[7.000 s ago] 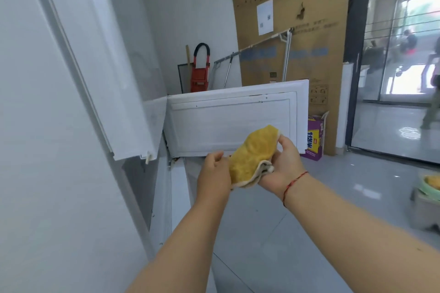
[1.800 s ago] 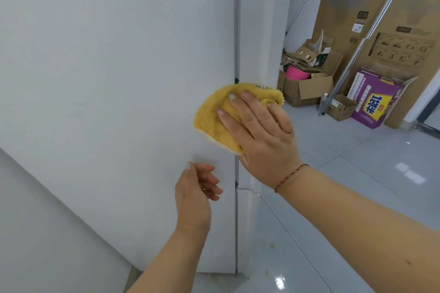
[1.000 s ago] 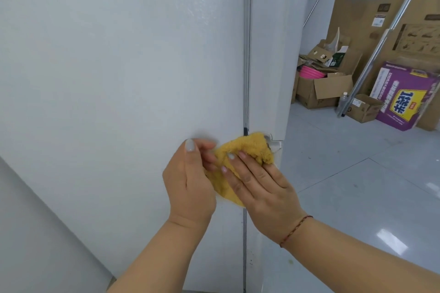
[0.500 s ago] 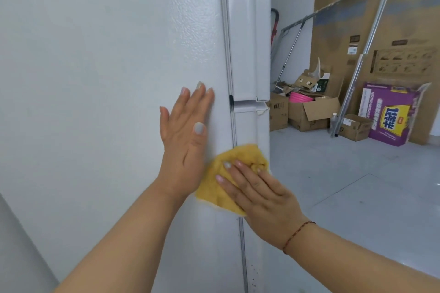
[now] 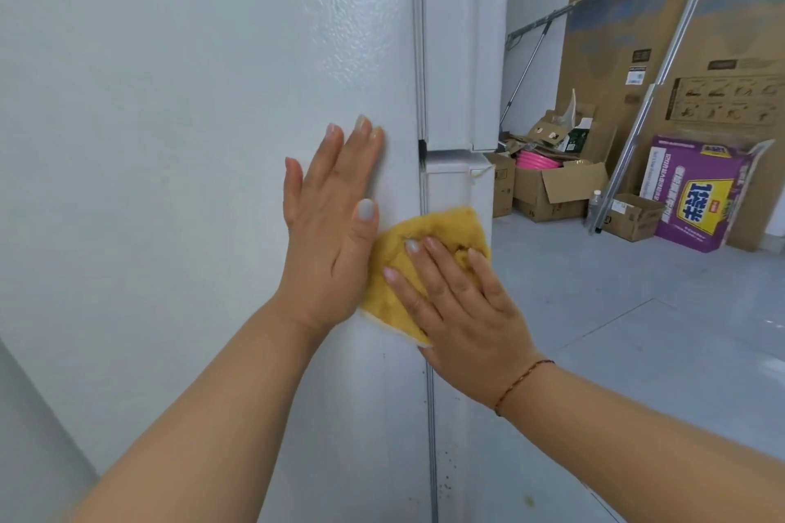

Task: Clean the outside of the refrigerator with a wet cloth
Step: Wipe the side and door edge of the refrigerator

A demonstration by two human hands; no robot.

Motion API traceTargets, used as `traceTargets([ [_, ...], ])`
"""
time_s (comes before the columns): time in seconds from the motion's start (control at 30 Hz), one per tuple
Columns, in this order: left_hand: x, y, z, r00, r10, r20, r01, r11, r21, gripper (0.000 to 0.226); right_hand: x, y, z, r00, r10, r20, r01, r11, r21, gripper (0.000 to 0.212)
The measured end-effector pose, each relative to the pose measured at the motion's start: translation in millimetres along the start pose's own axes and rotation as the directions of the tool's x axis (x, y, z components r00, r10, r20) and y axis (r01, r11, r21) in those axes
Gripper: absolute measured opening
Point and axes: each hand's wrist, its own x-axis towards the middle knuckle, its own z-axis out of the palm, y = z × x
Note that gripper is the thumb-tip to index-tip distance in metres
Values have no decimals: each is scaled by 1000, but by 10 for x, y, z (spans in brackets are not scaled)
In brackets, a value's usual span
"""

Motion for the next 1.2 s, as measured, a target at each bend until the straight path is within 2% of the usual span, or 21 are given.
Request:
traceTargets([
  [0.2, -14, -78, 107, 996, 86, -26, -77, 968, 241, 65, -680, -426, 167, 985, -122, 121, 122, 993, 10, 80],
  [0.27, -18, -85, 127, 995, 92, -33, -80, 962, 260, 65, -963, -549, 213, 962, -204, 179, 201, 979, 35, 81],
  [0.37, -23, -74, 131, 995, 91, -39, -78, 962, 262, 66, -1363, -691, 251, 883, -372, 285, 361, 928, 92, 71],
  [0.43, -16, -63, 125, 996, 79, -34, -68, 966, 248, 66, -1470, -688, 240, 838, -432, 333, 413, 901, 131, 66],
  [0.5, -10, -42, 107, 997, 65, -30, -57, 974, 221, 66, -1413, -604, 218, 830, -456, 322, 439, 889, 128, 68],
  [0.6, -13, -14, 56, 999, 50, -7, -48, 984, 171, 68, -1089, -386, 155, 883, -413, 223, 396, 910, 122, 71],
  [0.73, -28, 20, 21, 1000, 31, -3, -30, 993, 117, 67, -358, -14, -18, 982, -185, 44, 175, 969, 176, 65],
  [0.83, -20, 56, -23, 1000, -21, -8, 21, 999, 29, 60, 153, 176, -133, 998, -48, -28, 52, 985, 166, 61],
  [0.93, -17, 66, -79, 998, -60, -5, 60, 994, -90, 63, 341, 62, -132, 999, 29, -23, -25, 989, 146, 62],
  [1.07, -24, 41, -118, 997, -77, -5, 76, 988, -135, 65, 176, -243, 9, 1000, -16, -12, 18, 991, 131, 62],
  [1.13, -37, 49, -122, 997, -82, -7, 80, 988, -135, 64, -111, -365, 109, 993, -119, 16, 116, 987, 111, 63],
  [1.2, -60, 84, -117, 994, -101, -33, 95, 985, -145, 64, -532, -502, 191, 954, -280, 107, 268, 957, 114, 68],
])
